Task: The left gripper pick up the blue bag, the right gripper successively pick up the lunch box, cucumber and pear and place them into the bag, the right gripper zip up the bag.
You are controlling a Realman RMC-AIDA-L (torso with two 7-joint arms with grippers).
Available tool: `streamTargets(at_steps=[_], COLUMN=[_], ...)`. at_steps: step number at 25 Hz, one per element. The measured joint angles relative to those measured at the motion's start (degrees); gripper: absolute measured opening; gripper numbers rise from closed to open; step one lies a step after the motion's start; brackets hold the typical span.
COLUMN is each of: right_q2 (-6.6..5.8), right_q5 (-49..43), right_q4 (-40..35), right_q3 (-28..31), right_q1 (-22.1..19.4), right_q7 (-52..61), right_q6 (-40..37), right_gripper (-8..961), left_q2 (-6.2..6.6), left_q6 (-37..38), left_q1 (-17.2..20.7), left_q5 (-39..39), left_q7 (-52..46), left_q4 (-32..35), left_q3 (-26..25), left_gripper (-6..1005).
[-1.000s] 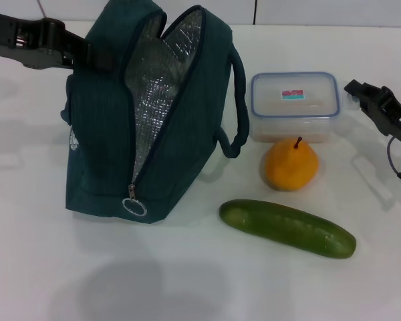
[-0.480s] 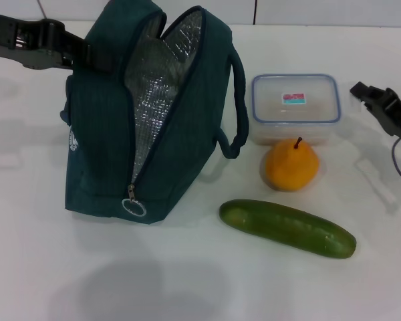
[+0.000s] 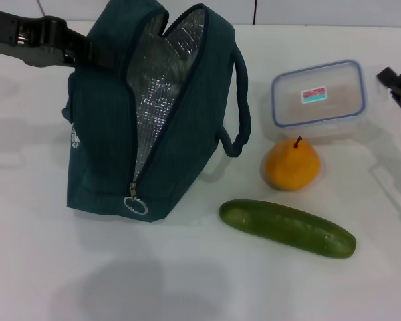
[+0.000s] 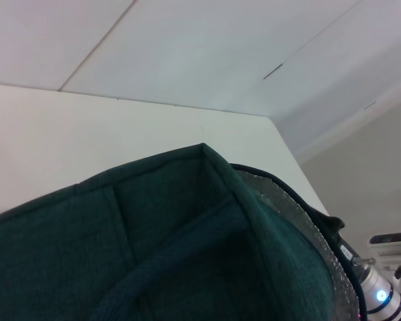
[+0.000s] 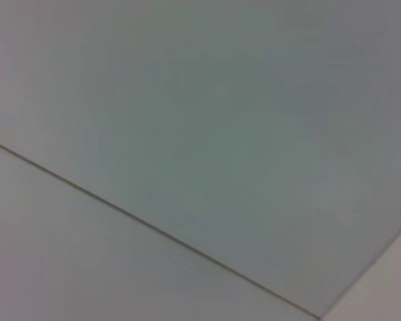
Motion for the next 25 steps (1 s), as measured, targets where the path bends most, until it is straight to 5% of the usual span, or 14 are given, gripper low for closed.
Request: streamTargets(at_steps=[25], right_q2=[0.00], right_q5=[3.60], right_q4=[-0.11], right_q3=[0.01], right_q1=[-2.03], right_q7=[0.42], right_q6=[-8.50], right_gripper=[10], left_q2=[-0.92], left_q6=[-0.17], left_q1=[-0.53], left_q5=[-0.08], left_q7=[-0.12], left_q4=[-0.44], left_q3=[0.00], left_gripper=[38])
